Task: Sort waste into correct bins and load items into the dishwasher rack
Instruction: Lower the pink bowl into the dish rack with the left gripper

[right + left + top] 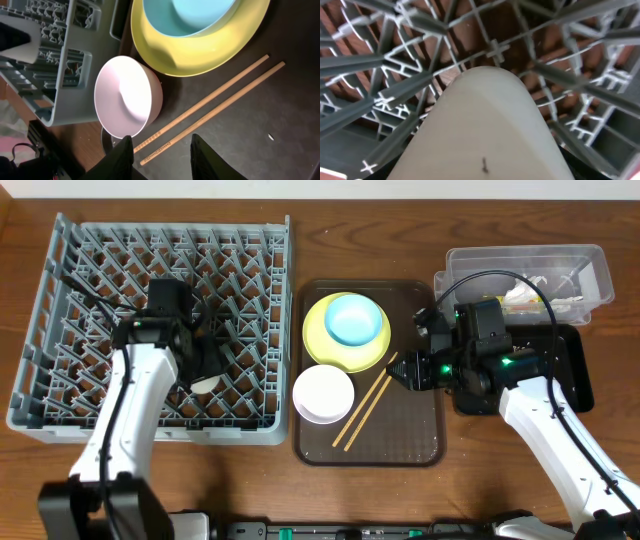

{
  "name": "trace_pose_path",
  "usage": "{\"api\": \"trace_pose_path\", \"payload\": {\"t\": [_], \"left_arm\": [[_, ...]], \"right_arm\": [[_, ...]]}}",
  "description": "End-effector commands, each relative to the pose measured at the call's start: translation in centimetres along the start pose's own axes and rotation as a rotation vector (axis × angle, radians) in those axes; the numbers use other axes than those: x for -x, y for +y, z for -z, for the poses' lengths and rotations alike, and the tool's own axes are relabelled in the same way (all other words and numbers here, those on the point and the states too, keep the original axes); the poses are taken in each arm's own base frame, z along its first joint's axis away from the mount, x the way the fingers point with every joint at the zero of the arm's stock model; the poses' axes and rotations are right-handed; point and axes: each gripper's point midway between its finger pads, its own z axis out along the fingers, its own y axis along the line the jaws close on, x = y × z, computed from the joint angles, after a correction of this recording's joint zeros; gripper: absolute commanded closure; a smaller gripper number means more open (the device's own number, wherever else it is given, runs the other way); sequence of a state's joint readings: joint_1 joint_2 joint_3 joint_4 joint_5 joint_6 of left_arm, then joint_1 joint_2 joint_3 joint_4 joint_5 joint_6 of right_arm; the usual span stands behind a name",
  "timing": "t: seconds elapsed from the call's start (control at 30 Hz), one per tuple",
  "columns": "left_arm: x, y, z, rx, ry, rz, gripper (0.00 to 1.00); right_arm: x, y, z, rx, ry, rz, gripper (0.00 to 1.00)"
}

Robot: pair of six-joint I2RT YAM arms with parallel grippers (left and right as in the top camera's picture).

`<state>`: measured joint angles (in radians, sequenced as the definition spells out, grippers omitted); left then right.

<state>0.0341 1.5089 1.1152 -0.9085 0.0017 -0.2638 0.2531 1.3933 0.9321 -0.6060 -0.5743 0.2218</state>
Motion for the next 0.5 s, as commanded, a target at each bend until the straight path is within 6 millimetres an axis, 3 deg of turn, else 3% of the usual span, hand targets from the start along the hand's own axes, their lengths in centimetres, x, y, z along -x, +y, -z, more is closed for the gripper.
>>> {"api": "trace_pose_path", "payload": {"t": [0.0, 0.03, 0.1, 0.17, 0.23, 0.47], "left_arm": [[-0.27, 0.36, -1.25, 0.03, 0.042, -0.009, 0.81], [-0.38, 0.38, -1.57, 0.034, 0.054, -0.009, 0.81], [-0.51, 0.4, -1.95, 0.039, 0.068, -0.011, 0.62], [-0.58, 0.41, -2.13, 0.041, 0.075, -0.011, 0.55], [-0.59, 0.42, -2.15, 0.041, 0.075, -0.011, 0.4], [-0.91, 0.53, -2.12, 0.046, 0.088, -0.012, 0.15]], "right_arm": [[-0.03, 0.23, -0.07, 0.001, 0.003, 0.025, 0.65], [-0.03, 0.23, -0.07, 0.001, 0.003, 0.026, 0.64], [-0.03, 0.23, -0.07, 0.001, 0.003, 0.026, 0.64], [-0.04, 0.24, -0.07, 0.001, 0.003, 0.025, 0.64], [-0.04, 0.23, -0.07, 0.001, 0.003, 0.025, 0.64], [-0.05, 0.23, -0.07, 0.001, 0.003, 0.025, 0.62]]}}
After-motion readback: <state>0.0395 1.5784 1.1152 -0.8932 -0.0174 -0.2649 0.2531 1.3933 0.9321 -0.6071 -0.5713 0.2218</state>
